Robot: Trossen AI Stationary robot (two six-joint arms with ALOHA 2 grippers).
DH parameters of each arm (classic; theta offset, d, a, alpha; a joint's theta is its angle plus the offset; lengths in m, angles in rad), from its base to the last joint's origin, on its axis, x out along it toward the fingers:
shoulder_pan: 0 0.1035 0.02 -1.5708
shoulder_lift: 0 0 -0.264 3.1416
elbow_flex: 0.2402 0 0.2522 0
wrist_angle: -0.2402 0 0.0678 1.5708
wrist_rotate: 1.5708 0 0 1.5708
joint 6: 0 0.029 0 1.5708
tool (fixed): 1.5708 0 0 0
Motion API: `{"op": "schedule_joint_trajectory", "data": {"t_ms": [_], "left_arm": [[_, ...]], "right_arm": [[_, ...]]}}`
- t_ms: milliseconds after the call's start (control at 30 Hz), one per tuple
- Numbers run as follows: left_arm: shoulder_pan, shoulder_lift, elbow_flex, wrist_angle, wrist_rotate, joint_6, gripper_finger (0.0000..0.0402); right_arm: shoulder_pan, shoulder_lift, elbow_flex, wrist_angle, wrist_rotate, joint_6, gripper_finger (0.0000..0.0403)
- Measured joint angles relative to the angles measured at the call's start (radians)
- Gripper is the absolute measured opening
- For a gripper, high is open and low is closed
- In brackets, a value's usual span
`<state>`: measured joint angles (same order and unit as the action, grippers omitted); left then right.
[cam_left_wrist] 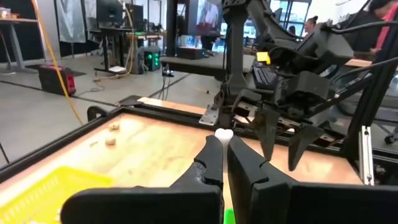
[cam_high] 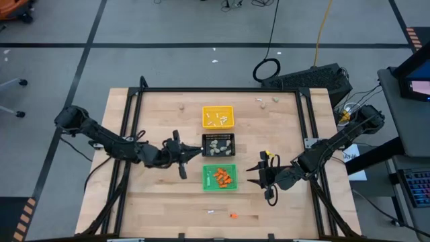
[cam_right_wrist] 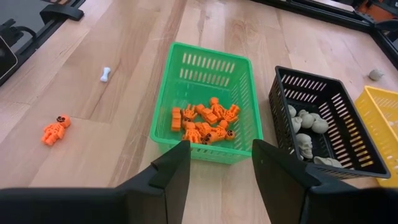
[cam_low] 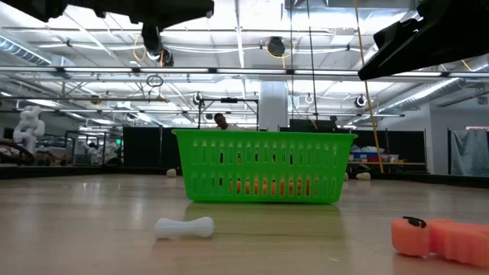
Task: Sort Halloween decoration
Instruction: Put the white bone toy into the yellow basket
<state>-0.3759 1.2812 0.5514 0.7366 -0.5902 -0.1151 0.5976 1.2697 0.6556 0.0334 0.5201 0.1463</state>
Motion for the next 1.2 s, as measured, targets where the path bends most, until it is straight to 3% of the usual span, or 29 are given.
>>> {"op": "schedule_joint_trajectory", "data": {"t_ms": [267,500,733,1200], "left_arm": [[0.137,0.0,0.079,-0.21,0.092,-0.006,0.0002],[0.28,0.0,0.266,-0.56,0.147,-0.011,0.0002],[0.423,0.009,0.44,-0.797,0.232,0.013,0.0002],[0.625,0.23,0.616,-0.92,0.44,0.119,0.0002]], "right_arm": [[0.0,0.0,0.0,0.0,0.0,0.007,0.0157],[0.0,0.0,0.0,0.0,0.002,0.007,0.0157],[0.0,0.0,0.0,0.0,0.003,-0.008,0.0157],[-0.02,0.0,0.0,0.0,0.011,-0.065,0.0157]]}}
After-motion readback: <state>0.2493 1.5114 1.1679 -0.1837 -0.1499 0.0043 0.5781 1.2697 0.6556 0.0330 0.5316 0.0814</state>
